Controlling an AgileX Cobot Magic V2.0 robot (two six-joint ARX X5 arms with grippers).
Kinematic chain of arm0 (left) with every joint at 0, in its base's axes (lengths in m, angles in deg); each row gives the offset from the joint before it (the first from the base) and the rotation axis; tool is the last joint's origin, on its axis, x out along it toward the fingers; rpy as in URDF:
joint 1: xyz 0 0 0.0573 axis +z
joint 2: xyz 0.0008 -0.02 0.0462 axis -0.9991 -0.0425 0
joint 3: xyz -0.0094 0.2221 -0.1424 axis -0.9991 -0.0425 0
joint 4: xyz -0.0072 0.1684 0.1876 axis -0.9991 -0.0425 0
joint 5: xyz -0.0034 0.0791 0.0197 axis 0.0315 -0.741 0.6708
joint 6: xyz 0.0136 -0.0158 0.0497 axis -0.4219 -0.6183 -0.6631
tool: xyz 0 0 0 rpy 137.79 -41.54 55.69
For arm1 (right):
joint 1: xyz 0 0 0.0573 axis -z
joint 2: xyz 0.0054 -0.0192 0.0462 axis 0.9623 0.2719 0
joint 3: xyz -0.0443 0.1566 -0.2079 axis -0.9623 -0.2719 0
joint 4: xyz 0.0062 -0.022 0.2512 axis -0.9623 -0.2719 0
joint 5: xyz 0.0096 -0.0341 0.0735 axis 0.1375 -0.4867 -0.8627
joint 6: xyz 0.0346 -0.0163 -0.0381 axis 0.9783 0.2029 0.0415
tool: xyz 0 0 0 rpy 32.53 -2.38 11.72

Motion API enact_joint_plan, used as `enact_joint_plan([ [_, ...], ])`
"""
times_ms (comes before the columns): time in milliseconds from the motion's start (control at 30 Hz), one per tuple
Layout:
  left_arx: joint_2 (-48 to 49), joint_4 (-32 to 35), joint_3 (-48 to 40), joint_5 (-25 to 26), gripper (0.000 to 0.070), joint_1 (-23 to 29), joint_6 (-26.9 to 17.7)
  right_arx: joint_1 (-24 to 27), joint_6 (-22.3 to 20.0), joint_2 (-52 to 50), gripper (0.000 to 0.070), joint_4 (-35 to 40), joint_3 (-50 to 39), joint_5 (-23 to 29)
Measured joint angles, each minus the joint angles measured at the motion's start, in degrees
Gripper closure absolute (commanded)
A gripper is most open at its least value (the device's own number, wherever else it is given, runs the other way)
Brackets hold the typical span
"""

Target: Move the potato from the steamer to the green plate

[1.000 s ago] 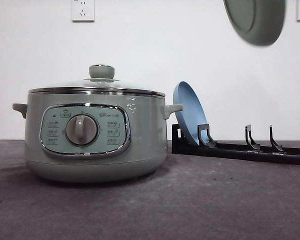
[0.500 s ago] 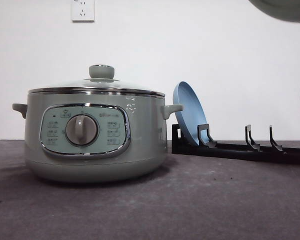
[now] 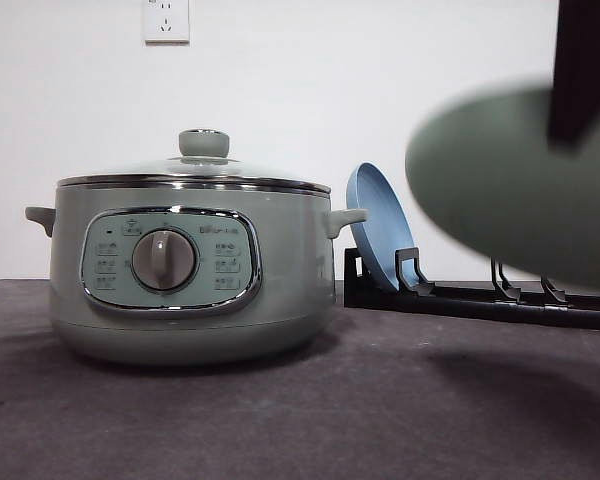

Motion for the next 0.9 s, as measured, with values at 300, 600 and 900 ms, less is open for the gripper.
enact_joint_plan([
  [300,0.0,-0.1,0.0,0.0,0.0,0.0,0.0,-3.7,3.0,9.7,0.0696,9.9,-10.8,4.3],
  [600,0.0,-0.2,0.0,0.0,0.0,0.0,0.0,-4.5,4.5,18.3,0.0694,17.0,-11.2,8.2],
  [900,0.0,-0.2,0.0,0.0,0.0,0.0,0.0,-5.6,5.9,19.8,0.0385,18.7,-11.2,9.8],
])
